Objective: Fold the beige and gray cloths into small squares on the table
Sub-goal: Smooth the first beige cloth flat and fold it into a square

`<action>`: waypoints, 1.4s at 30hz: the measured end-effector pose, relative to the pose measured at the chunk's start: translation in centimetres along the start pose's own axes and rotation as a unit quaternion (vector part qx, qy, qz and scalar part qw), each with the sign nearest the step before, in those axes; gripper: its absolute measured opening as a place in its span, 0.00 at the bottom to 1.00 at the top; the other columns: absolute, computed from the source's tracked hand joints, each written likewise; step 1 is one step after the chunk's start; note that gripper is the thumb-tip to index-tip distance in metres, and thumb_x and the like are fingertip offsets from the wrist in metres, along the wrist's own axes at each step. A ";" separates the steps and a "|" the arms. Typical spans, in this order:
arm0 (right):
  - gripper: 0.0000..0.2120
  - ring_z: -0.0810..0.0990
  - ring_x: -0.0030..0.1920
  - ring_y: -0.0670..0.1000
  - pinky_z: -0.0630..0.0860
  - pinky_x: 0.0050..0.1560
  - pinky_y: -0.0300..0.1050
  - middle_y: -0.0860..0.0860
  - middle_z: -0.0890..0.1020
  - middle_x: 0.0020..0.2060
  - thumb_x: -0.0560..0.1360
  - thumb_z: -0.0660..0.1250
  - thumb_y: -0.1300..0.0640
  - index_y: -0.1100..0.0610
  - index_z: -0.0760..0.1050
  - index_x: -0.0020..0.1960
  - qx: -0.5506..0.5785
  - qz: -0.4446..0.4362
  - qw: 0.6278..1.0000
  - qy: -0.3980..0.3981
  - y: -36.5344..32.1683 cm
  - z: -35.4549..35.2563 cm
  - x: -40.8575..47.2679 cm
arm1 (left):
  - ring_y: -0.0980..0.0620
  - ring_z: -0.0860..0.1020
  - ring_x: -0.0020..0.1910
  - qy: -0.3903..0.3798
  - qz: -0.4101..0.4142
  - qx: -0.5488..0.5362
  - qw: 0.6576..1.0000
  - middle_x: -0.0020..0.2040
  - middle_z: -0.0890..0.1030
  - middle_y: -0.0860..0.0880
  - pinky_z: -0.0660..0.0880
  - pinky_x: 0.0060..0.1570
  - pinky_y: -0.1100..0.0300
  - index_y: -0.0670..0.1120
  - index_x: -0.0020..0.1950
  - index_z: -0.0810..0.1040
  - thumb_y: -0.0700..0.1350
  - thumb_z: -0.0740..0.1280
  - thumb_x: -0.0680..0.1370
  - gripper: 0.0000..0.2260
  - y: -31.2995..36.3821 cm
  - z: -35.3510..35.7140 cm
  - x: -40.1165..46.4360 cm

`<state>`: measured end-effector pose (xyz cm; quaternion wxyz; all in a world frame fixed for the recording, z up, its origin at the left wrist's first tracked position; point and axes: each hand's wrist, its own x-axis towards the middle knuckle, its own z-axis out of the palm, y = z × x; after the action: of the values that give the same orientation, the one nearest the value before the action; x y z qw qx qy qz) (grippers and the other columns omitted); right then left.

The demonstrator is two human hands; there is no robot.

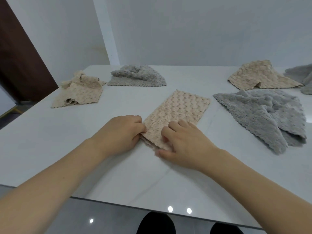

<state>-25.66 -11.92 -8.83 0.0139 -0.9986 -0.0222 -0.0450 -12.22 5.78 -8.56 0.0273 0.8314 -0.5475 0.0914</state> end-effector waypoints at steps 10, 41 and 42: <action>0.08 0.75 0.53 0.55 0.69 0.45 0.45 0.51 0.77 0.49 0.73 0.60 0.53 0.54 0.72 0.50 -0.056 -0.016 0.997 -0.055 -0.2 -2.4 -1.0 | 0.48 0.72 0.37 -0.152 -0.068 -0.068 0.984 0.33 0.72 0.53 0.69 0.37 0.54 0.49 0.34 0.64 0.44 0.57 0.74 0.09 3.6 -0.8 0.7; 0.14 0.77 0.39 0.53 0.72 0.41 0.45 0.49 0.79 0.36 0.72 0.72 0.44 0.55 0.77 0.39 0.224 0.142 0.939 -0.219 7.2 -7.9 3.6 | 0.53 0.67 0.32 -0.108 -0.165 -0.332 0.922 0.32 0.69 0.52 0.64 0.37 0.56 0.47 0.35 0.70 0.54 0.64 0.80 0.17 1.5 -3.6 6.0; 0.14 0.77 0.38 0.53 0.71 0.40 0.45 0.49 0.79 0.36 0.73 0.71 0.44 0.55 0.77 0.41 0.203 0.152 0.945 -0.207 7.5 -7.6 4.4 | 0.54 0.67 0.31 -0.105 -0.176 -0.311 0.928 0.31 0.69 0.53 0.64 0.35 0.57 0.47 0.35 0.69 0.53 0.63 0.80 0.17 1.3 -3.0 6.9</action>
<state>-21.59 -19.41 -1.01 0.2181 -0.9536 0.1187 0.1704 -11.14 -0.53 -4.45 0.2422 0.8691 -0.3930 -0.1775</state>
